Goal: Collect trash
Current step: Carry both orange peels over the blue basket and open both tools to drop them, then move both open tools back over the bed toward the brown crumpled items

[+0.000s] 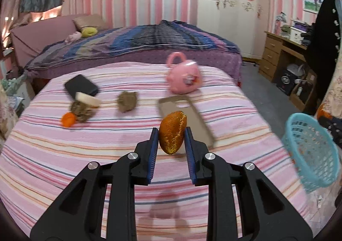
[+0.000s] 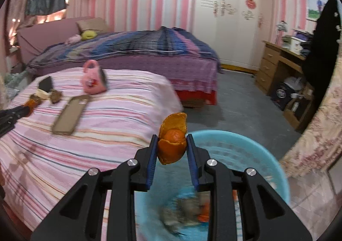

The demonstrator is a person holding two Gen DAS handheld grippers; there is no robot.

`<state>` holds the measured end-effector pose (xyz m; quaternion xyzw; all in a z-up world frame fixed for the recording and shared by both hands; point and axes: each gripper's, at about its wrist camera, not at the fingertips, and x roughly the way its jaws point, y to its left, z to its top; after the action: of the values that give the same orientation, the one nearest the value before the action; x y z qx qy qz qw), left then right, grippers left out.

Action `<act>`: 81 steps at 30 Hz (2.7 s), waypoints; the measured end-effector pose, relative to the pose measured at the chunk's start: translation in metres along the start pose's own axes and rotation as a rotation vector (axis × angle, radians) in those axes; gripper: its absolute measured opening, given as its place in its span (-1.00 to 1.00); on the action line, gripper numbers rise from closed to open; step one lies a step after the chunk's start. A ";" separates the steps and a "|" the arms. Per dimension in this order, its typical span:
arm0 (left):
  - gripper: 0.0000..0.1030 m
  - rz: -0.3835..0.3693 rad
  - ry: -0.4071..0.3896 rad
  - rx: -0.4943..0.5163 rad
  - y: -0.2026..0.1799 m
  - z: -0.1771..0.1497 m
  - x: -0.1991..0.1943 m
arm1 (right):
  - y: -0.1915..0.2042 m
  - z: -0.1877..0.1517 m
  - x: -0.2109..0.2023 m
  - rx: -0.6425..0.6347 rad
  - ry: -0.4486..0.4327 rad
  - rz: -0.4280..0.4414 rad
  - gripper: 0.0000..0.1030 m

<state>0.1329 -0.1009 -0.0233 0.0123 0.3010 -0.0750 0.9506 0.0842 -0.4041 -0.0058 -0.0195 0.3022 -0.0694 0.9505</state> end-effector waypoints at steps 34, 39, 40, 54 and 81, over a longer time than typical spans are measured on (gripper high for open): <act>0.20 -0.331 0.053 0.201 -0.248 -0.015 0.033 | -0.135 -0.046 0.016 0.199 0.064 -0.110 -0.48; 0.79 -0.274 0.031 0.166 -0.228 -0.009 0.032 | -0.133 -0.046 0.015 0.200 0.062 -0.117 -0.47; 0.81 -0.266 0.030 0.163 -0.225 -0.008 0.032 | -0.132 -0.045 0.015 0.199 0.060 -0.117 -0.47; 0.89 -0.145 0.015 0.090 -0.158 0.003 0.033 | -0.110 -0.035 0.017 0.180 0.056 -0.142 0.48; 0.89 0.080 -0.003 0.012 0.002 0.009 0.019 | 0.017 0.006 0.037 0.051 0.041 -0.027 0.87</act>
<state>0.1539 -0.1019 -0.0269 0.0298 0.2982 -0.0385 0.9533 0.1198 -0.3926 -0.0241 0.0022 0.3194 -0.0903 0.9433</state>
